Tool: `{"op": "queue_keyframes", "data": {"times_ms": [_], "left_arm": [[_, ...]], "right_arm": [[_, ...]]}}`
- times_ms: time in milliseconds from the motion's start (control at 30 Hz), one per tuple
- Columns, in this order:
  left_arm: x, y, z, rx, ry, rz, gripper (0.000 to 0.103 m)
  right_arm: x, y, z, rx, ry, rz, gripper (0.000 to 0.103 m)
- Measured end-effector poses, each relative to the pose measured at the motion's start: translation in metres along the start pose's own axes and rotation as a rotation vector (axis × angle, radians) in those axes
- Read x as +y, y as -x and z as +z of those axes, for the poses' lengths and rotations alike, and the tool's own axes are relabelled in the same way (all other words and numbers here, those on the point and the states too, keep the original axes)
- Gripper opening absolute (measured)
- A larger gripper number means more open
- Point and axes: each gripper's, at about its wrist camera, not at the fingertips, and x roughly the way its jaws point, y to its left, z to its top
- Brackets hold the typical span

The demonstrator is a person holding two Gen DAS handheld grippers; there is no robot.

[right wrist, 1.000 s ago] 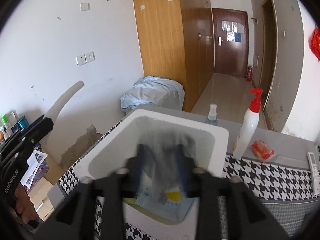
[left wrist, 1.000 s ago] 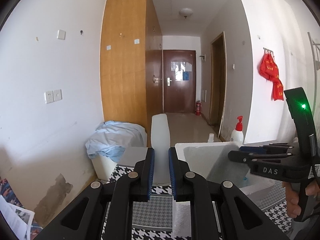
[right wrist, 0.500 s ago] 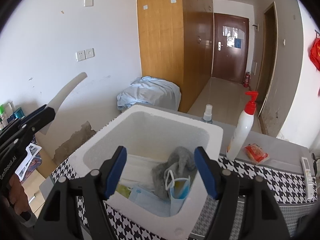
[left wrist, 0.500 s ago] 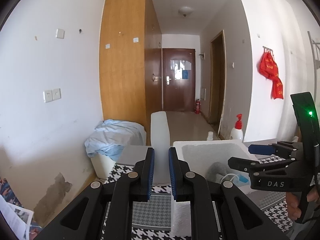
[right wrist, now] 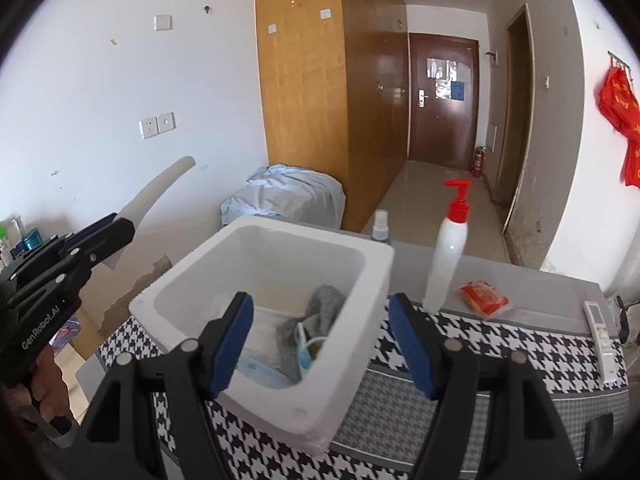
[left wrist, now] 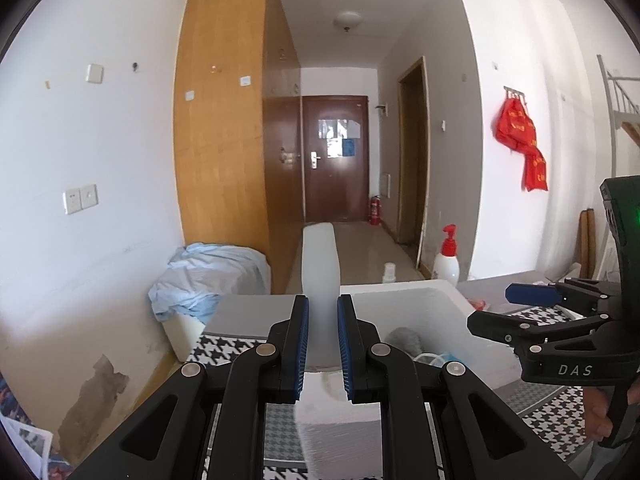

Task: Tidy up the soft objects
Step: 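Open the left tool to drop the foam strip into the box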

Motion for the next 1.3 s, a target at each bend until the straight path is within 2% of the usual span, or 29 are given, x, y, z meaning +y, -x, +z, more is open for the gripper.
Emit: {"op": "queue_keyframes", "data": {"times_ms": [733, 1067, 1167, 1233, 1300], "left_arm": [[-0.043, -0.028, 0.004, 0.037, -0.045, -0.127, 0.016], [-0.049, -0.048, -0.002, 0.09, -0.039, -0.136, 0.02], [-0.05, -0.049, -0.003, 0.095, -0.041, -0.135, 0.032], [-0.05, -0.049, -0.003, 0.096, -0.046, -0.125, 0.06], [-0.049, -0.045, -0.003, 0.08, -0.036, -0.119, 0.074]], "right_arm": [[-0.051, 0.035, -0.022, -0.045, -0.109, -0.089, 0.075], [-0.064, 0.044, -0.035, -0.056, -0.14, -0.117, 0.075], [-0.065, 0.045, -0.036, -0.06, -0.145, -0.117, 0.075], [-0.065, 0.047, -0.035, -0.067, -0.143, -0.117, 0.075], [-0.064, 0.051, -0.037, -0.074, -0.141, -0.116, 0.075]]}}
